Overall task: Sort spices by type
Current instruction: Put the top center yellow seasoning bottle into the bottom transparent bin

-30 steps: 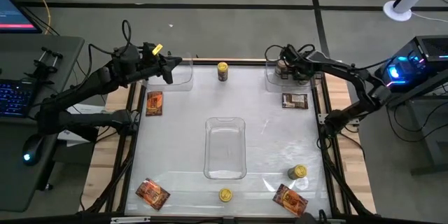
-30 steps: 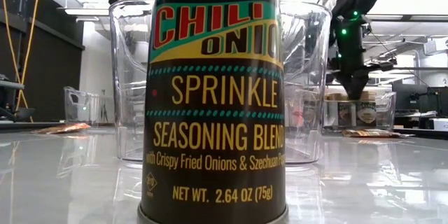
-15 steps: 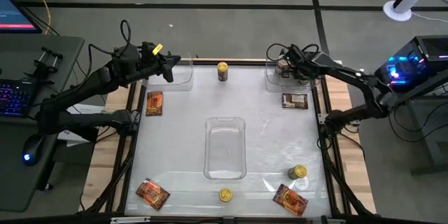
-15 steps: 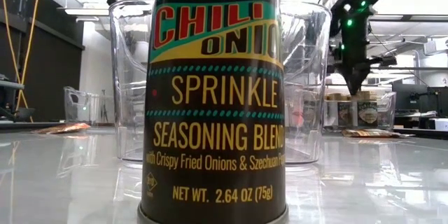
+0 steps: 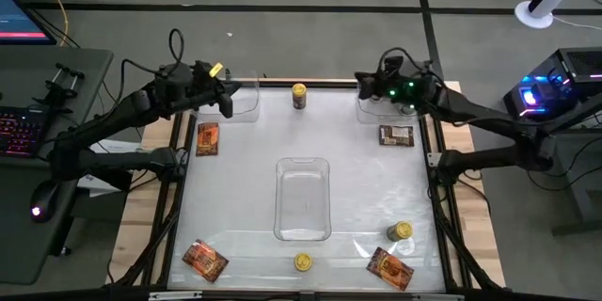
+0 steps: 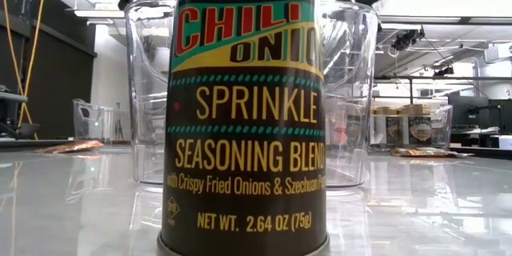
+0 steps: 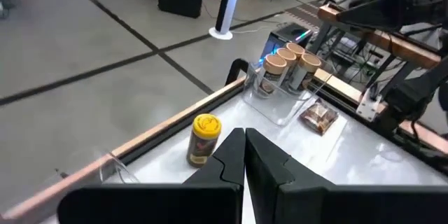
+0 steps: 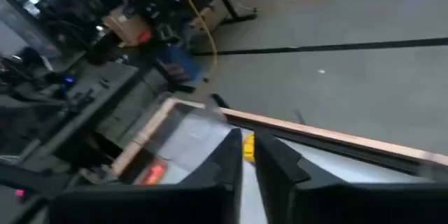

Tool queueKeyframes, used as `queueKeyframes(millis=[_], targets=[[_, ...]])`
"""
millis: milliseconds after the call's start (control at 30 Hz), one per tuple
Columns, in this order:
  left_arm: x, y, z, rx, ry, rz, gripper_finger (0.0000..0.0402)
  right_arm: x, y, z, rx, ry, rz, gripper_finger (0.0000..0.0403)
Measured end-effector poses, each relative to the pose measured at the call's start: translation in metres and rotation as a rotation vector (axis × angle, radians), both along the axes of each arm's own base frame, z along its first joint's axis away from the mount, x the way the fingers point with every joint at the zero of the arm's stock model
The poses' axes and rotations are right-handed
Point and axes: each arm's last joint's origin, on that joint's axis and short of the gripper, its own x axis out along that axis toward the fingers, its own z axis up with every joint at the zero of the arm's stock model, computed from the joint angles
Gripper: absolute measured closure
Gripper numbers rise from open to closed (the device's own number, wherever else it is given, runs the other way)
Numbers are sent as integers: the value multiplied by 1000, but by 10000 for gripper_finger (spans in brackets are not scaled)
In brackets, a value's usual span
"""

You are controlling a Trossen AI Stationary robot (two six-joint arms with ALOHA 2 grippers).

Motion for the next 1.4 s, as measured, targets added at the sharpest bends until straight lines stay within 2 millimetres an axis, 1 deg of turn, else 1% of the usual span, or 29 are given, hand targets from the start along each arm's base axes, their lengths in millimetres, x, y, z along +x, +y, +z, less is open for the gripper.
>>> queueKeyframes(millis=[67,133,233,333,433,533,633,700,767,900,1000,1067,1133,1267,1400], targets=[[0,0,1,24,3,-7,402,10,-1,-6,12,8,14,338],[1,0,2,43,5,-13,401,24,-3,-16,24,22,35,293],[1,0,3,48,-4,-16,402,53,-6,-30,49,-8,113,215],[1,0,3,42,-7,-37,401,84,-14,-38,45,54,178,139],[1,-1,2,33,-6,-59,401,110,-25,-40,30,146,213,80],[2,-1,2,30,-8,-69,402,136,-38,-36,-23,257,248,44],[2,-1,2,24,-11,-67,401,158,-55,-36,-37,411,229,30],[1,-2,2,17,-6,-70,402,168,-67,-38,-8,509,197,28],[-1,-3,1,3,4,-90,401,175,-79,-40,28,572,181,28],[-3,-5,-2,-16,30,-98,401,189,-104,-48,80,624,151,27],[-3,-5,-3,-33,32,-93,402,198,-120,-59,166,589,149,27],[-3,-5,-3,-44,28,-89,401,204,-126,-68,217,572,169,27],[-4,-5,-4,-46,32,-89,401,209,-128,-76,243,594,171,27],[-4,-5,-4,-48,36,-89,402,216,-128,-93,238,654,145,27],[-4,-5,-4,-56,32,-86,402,218,-125,-98,251,681,125,27]])
